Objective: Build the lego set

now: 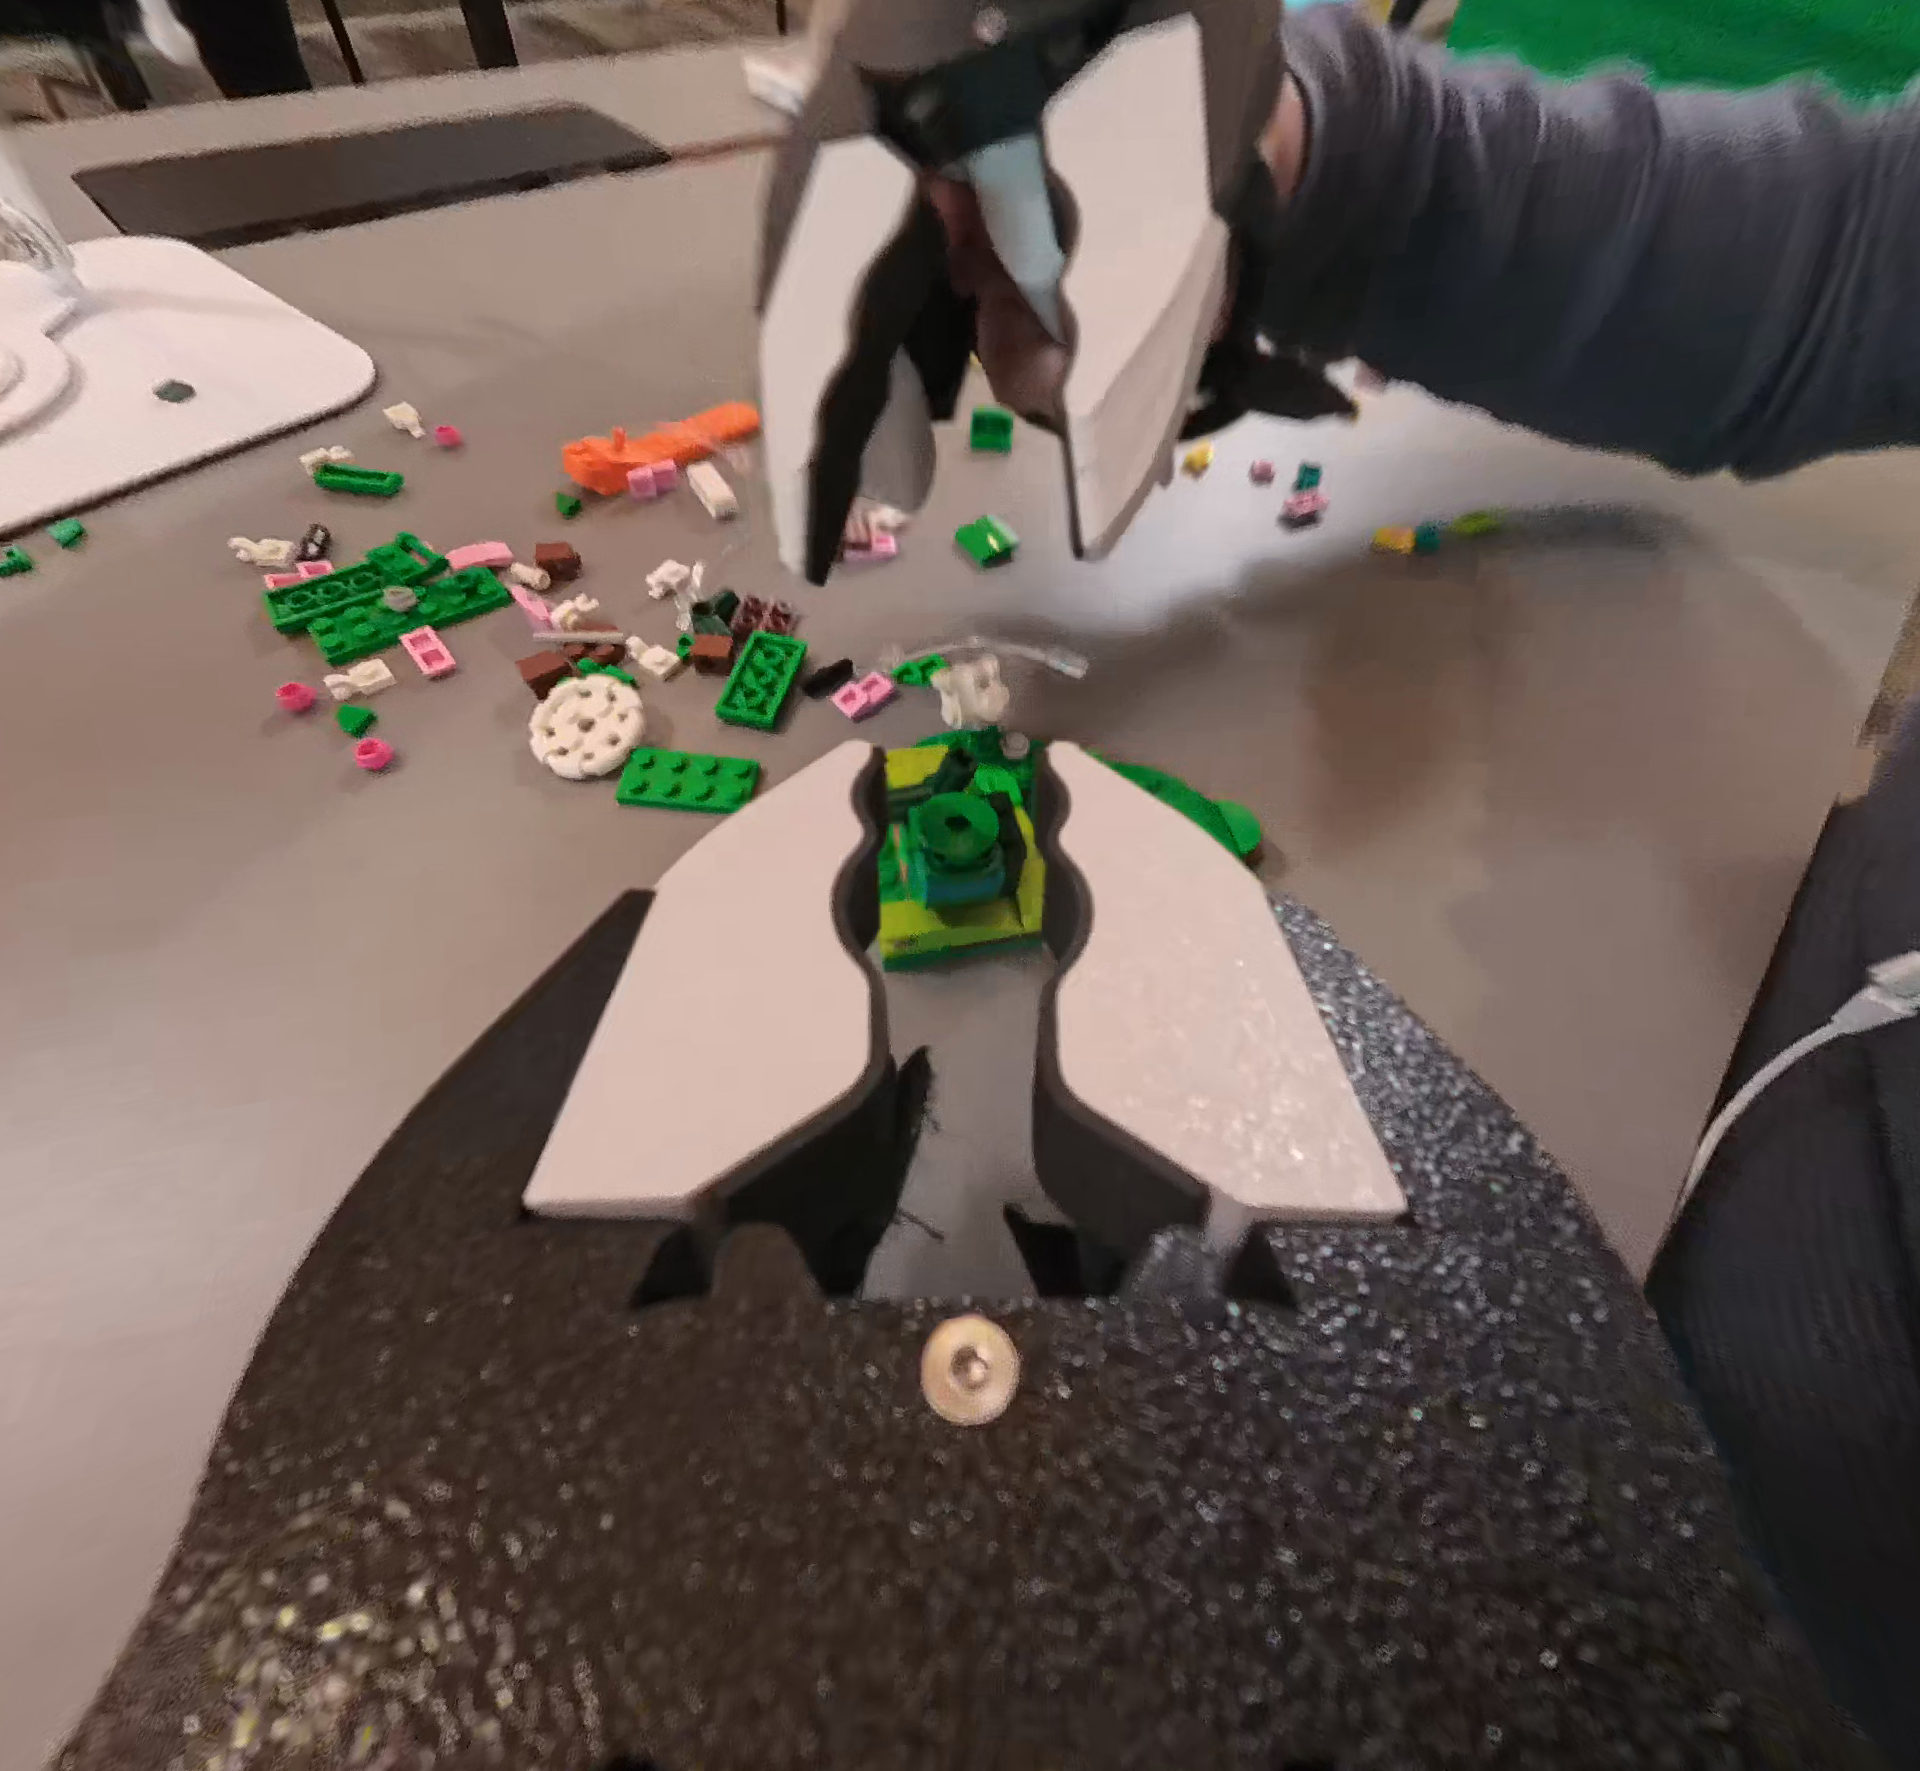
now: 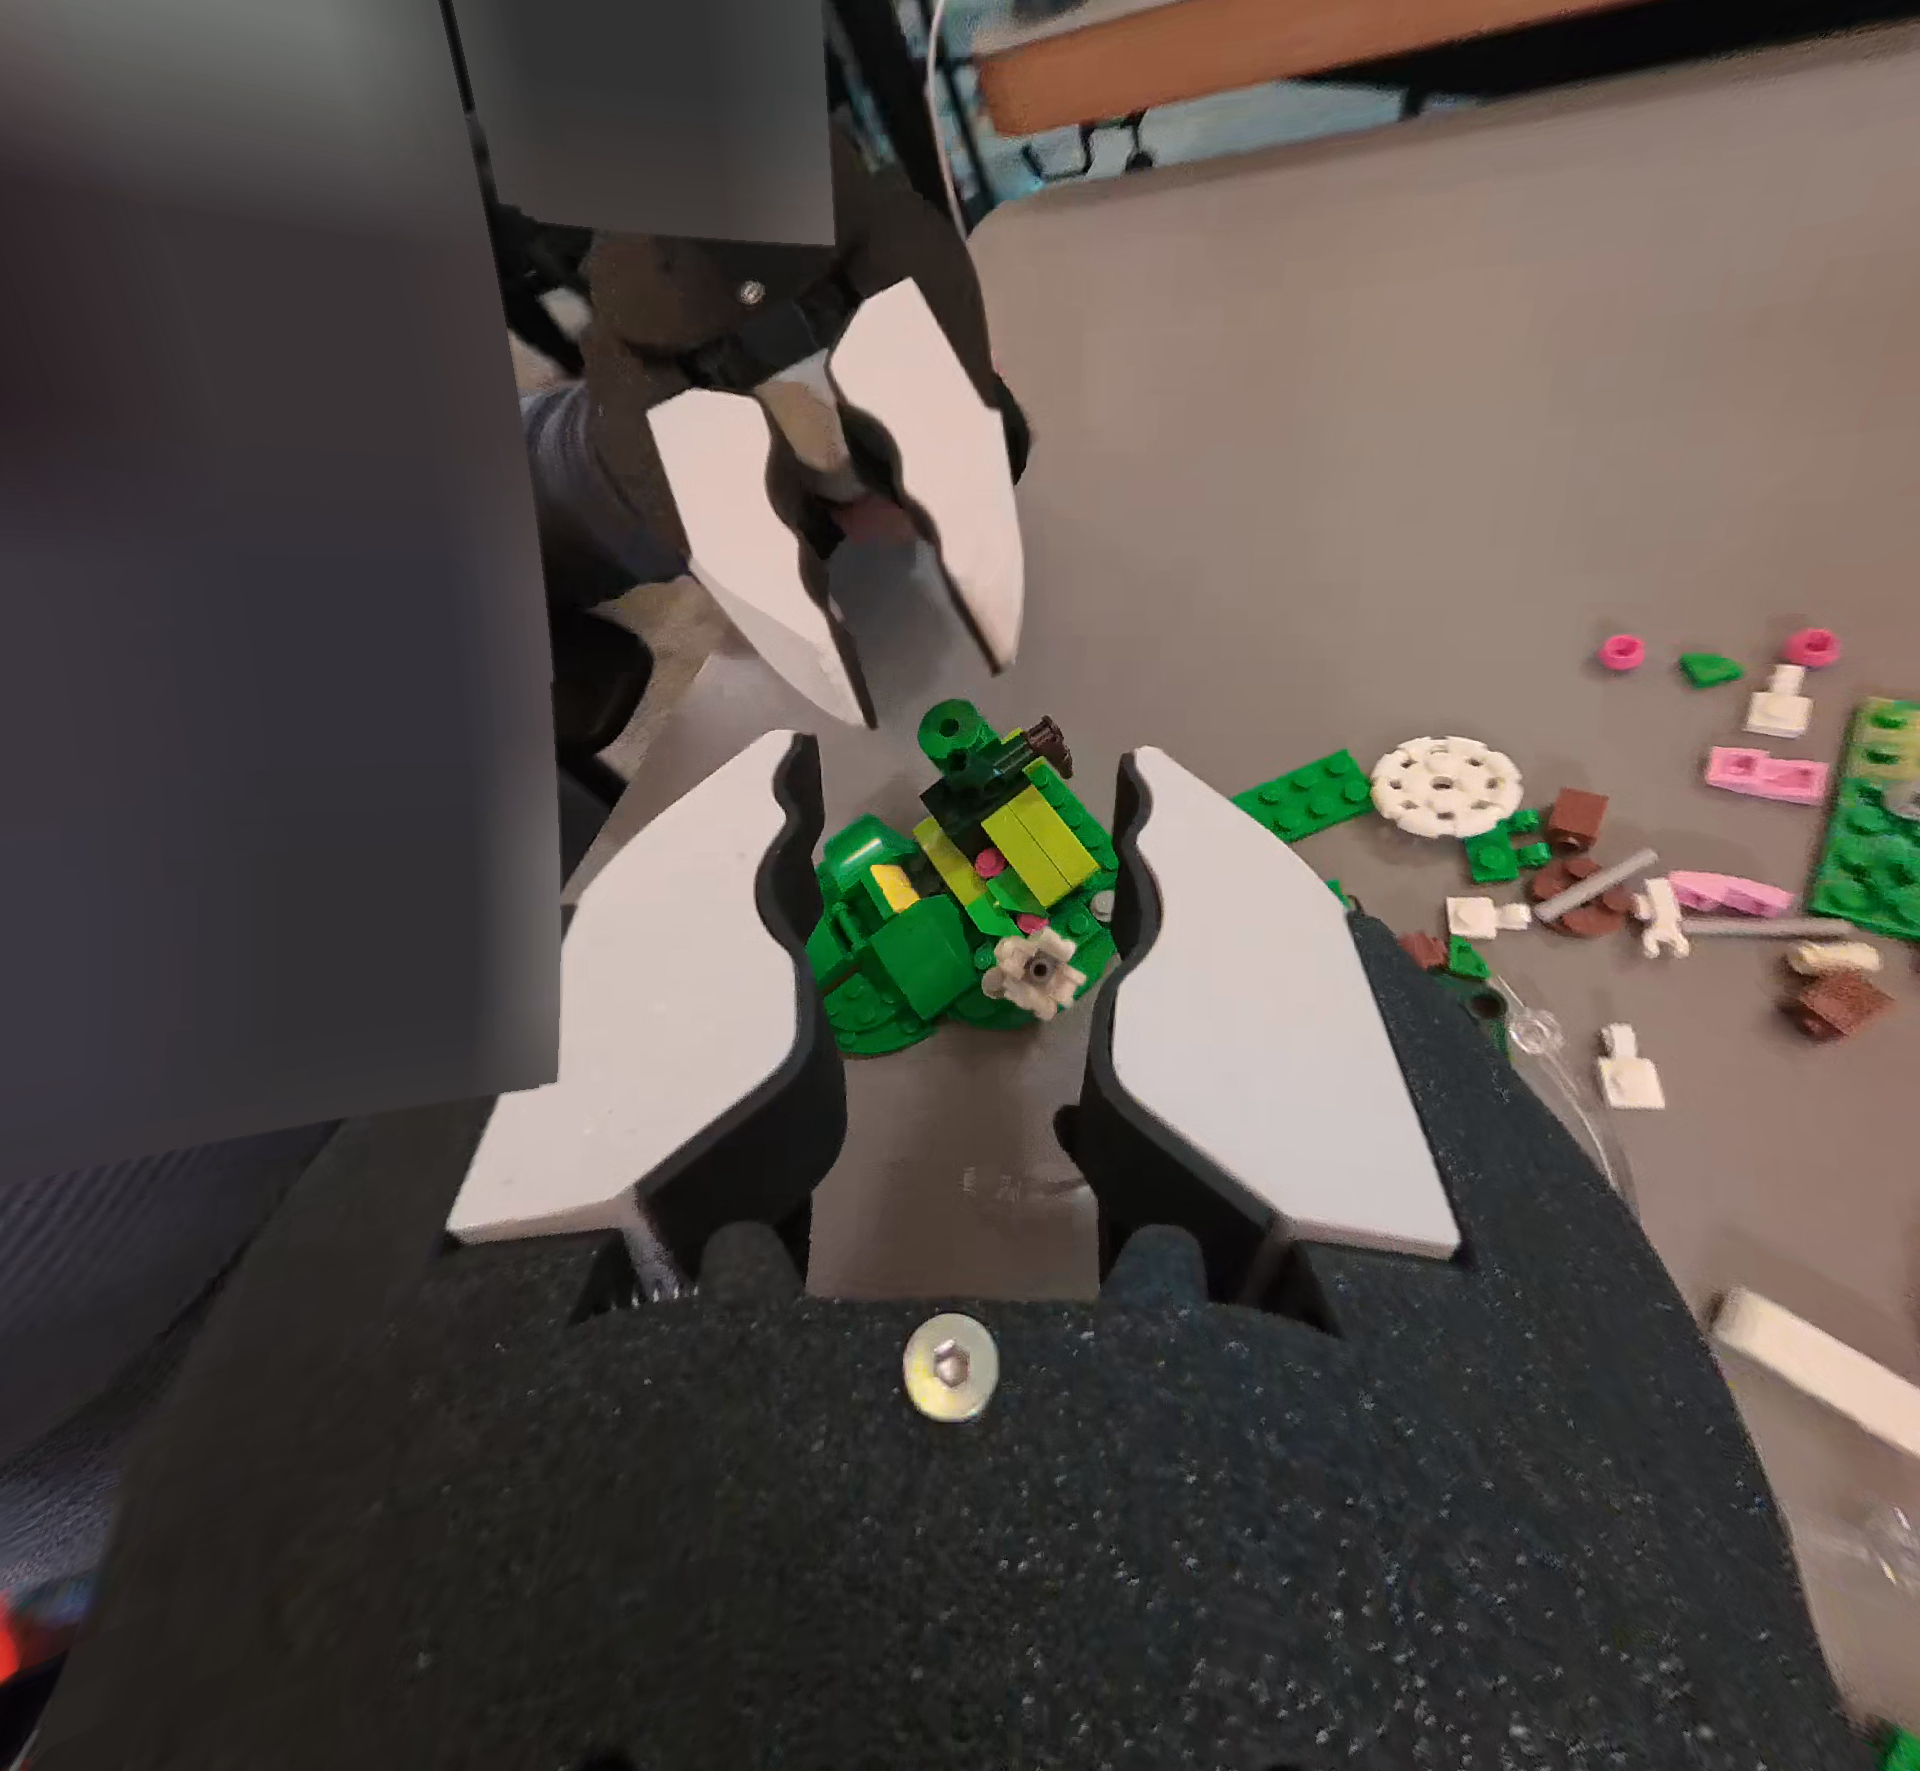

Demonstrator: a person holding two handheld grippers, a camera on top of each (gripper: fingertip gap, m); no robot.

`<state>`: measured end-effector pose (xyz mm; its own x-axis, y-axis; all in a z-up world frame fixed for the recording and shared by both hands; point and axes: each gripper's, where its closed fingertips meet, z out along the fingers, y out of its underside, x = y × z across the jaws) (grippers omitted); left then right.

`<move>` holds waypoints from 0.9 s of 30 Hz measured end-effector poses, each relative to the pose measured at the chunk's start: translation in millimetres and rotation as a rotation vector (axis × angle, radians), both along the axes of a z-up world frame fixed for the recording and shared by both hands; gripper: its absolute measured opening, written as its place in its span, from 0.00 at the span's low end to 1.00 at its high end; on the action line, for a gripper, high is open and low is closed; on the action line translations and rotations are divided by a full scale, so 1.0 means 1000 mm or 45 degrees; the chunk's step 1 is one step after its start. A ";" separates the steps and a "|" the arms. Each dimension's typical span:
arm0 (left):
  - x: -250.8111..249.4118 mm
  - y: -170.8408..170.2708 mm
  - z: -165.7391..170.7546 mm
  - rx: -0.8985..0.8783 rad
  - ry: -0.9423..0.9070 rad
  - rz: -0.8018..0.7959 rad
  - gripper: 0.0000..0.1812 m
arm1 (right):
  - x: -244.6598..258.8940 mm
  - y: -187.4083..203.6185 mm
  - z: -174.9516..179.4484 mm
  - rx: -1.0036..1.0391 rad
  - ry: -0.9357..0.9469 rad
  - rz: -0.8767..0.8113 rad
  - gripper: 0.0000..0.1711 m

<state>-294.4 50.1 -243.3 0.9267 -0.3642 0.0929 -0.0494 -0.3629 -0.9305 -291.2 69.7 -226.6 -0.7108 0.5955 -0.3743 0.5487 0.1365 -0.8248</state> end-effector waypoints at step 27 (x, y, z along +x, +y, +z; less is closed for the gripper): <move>-0.087 0.025 0.041 0.452 -0.031 0.501 0.27 | 0.042 0.002 -0.010 0.523 0.676 -0.601 0.29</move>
<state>-380.9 74.7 -202.8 0.9987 -0.0025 0.0500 0.0499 -0.0121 -0.9987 -249.1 72.1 -236.6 -0.3721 0.8927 0.2542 0.1745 0.3363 -0.9254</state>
